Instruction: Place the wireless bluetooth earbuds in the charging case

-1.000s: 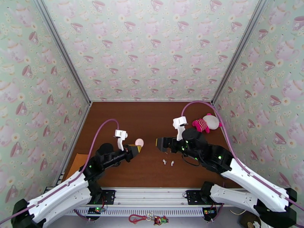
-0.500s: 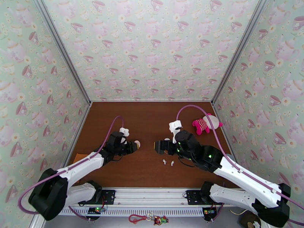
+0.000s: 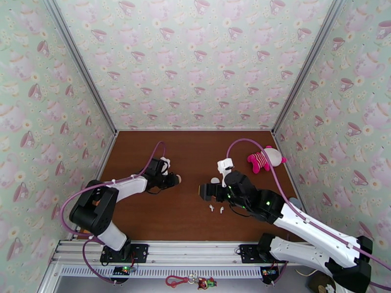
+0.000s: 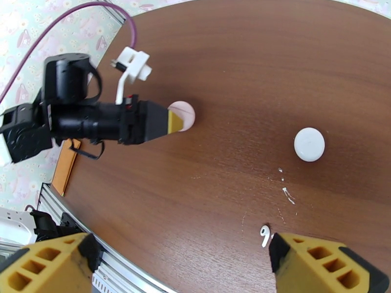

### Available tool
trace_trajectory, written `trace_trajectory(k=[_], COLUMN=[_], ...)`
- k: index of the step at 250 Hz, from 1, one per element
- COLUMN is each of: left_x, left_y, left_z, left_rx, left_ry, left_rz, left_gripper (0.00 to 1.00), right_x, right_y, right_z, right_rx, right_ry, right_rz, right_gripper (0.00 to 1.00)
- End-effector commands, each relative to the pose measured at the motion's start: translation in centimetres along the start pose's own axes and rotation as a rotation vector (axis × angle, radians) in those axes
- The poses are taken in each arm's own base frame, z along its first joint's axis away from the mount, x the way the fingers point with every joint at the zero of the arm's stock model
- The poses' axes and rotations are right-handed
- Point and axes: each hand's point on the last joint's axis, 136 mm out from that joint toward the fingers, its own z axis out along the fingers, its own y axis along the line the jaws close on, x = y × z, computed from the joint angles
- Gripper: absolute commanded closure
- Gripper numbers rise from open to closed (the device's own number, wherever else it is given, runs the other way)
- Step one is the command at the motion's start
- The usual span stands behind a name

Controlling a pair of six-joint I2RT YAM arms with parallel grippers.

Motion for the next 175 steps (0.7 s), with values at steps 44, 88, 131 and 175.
trace_trajectory(k=[44, 88, 131, 175], left_x=[-2.8, -3.8, -3.5, -2.9], left_y=[-0.4, 0.9, 1.8, 2.3], left_z=[1.3, 1.7, 2.5, 2.7], left_rx=[0.036, 0.037, 0.021, 0.003], left_ry=[0.046, 0.055, 0.097, 0.118], left_rz=[0.062, 0.037, 0.026, 0.021], left_gripper=[0.97, 0.93, 0.89, 0.77], right_x=[0.4, 0.7, 0.9, 0.9], right_y=[-0.8, -1.7, -2.0, -2.4], right_z=[-1.8, -2.8, -3.2, -3.5], right_rx=[-0.026, -0.014, -0.009, 0.006], right_ry=[-0.043, -0.063, -0.067, -0.065], right_rz=[0.020, 0.030, 0.038, 0.043], right_gripper=[0.01, 0.01, 0.01, 0.01])
